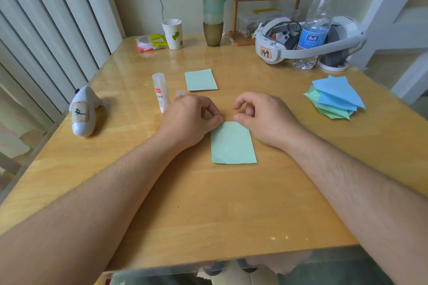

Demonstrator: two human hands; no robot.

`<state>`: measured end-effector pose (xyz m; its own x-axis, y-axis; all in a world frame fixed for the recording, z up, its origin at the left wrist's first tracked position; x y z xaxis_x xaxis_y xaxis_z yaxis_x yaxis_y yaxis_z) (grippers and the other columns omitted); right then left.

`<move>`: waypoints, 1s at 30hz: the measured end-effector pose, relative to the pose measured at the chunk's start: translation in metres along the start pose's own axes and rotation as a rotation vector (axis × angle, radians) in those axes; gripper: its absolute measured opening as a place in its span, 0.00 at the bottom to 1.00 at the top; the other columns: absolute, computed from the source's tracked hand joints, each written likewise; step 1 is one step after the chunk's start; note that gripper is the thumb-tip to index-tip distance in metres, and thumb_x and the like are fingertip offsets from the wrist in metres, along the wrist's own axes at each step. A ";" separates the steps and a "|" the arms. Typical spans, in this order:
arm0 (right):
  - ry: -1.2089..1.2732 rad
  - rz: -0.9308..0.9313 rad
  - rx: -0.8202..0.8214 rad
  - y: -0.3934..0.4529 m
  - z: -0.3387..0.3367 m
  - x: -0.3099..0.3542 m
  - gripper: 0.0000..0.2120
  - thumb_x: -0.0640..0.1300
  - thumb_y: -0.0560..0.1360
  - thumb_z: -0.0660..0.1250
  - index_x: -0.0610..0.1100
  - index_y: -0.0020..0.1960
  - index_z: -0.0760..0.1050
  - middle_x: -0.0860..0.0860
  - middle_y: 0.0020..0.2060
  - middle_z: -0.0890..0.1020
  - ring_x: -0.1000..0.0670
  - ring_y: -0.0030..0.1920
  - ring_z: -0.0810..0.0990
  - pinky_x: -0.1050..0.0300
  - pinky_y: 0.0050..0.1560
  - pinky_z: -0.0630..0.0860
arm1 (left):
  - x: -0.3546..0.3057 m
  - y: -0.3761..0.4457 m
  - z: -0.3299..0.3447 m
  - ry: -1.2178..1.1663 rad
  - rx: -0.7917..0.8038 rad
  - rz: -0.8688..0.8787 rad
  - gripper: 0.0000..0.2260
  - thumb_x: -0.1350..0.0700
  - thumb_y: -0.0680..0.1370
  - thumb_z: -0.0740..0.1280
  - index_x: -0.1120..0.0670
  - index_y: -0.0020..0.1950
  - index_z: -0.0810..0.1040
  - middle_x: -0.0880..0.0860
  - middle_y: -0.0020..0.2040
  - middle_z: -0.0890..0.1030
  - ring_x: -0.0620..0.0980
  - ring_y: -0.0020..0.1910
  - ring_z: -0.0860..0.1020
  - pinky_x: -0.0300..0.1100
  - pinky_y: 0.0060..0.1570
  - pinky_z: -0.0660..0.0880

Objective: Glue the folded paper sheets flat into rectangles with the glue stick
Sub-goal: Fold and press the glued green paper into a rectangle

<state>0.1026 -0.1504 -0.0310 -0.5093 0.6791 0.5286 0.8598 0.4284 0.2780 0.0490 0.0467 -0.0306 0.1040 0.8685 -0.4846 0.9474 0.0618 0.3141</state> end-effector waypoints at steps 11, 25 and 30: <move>0.037 0.026 -0.004 -0.001 -0.004 -0.002 0.05 0.43 0.76 0.75 0.52 0.48 0.82 0.53 0.39 0.81 0.53 0.41 0.77 0.55 0.44 0.74 | 0.004 -0.003 -0.007 -0.076 0.049 -0.029 0.02 0.50 0.77 0.75 0.43 0.47 0.83 0.42 0.40 0.80 0.40 0.42 0.77 0.40 0.42 0.75; 0.019 0.029 -0.038 0.000 -0.007 -0.005 0.07 0.43 0.80 0.70 0.53 0.49 0.83 0.55 0.42 0.80 0.56 0.44 0.76 0.57 0.44 0.71 | 0.003 -0.003 -0.004 -0.038 0.047 0.020 0.06 0.53 0.81 0.67 0.42 0.51 0.81 0.43 0.36 0.78 0.42 0.42 0.75 0.50 0.47 0.78; 0.075 0.040 -0.003 -0.001 -0.006 -0.006 0.05 0.49 0.74 0.78 0.54 0.47 0.82 0.54 0.38 0.81 0.57 0.38 0.75 0.58 0.41 0.73 | 0.002 -0.006 -0.005 -0.043 0.079 0.036 0.03 0.45 0.79 0.71 0.40 0.52 0.80 0.42 0.38 0.80 0.41 0.43 0.76 0.51 0.47 0.79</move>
<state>0.1048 -0.1583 -0.0292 -0.4705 0.6493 0.5975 0.8795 0.3998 0.2582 0.0423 0.0503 -0.0291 0.1496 0.8473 -0.5096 0.9635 -0.0093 0.2674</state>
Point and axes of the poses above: each hand's wrist, its own y-axis towards the middle knuckle, its own z-axis out of the palm, x = y × z, the point moved 2 cm from there along y, towards the middle knuckle
